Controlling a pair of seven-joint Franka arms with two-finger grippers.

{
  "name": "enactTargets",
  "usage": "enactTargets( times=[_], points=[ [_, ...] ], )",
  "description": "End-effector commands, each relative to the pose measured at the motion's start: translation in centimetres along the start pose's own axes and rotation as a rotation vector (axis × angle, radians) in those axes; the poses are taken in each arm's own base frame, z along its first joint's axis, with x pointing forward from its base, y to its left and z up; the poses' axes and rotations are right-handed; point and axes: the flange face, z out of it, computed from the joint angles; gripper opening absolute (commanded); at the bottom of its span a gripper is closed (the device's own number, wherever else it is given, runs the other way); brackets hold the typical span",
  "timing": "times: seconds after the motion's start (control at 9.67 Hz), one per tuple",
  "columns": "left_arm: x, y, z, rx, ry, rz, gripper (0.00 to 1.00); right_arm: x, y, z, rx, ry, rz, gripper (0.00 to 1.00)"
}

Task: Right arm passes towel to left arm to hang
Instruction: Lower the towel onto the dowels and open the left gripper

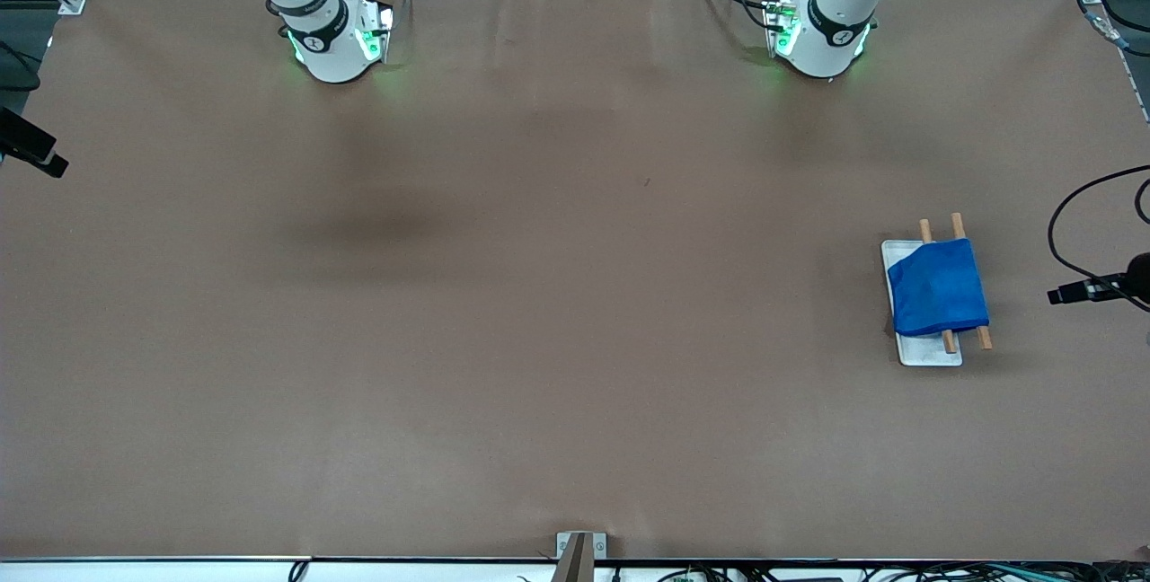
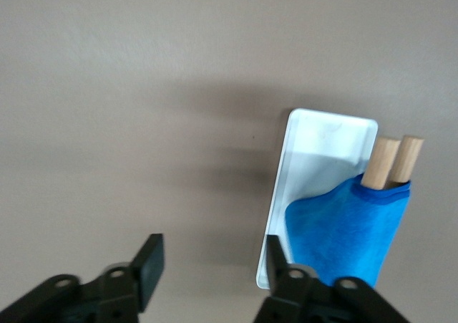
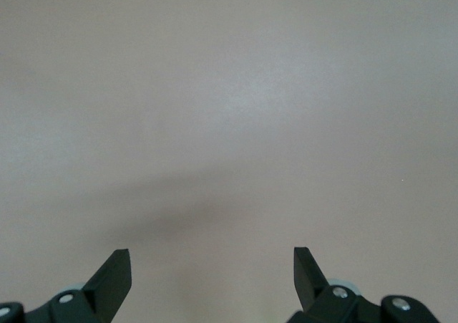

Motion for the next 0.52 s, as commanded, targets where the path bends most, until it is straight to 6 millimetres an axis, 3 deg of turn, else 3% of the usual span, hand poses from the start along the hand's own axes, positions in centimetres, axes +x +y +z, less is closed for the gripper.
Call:
enactTargets(
  times=[0.0, 0.31, 0.41],
  points=[
    [0.6, 1.4, -0.7, 0.006, -0.017, 0.038, 1.0, -0.1, 0.3, -0.2, -0.007, -0.003, -0.002, 1.0],
    [0.9, 9.0, -6.1, 0.032, 0.02, -0.002, 1.0, -0.1, 0.3, -0.1, -0.005, -0.005, -0.002, 1.0],
    [0.6, 12.3, -7.5, 0.042, 0.024, -0.031, 1.0, -0.1, 0.4, -0.1, -0.005, -0.005, 0.0, 1.0]
  ],
)
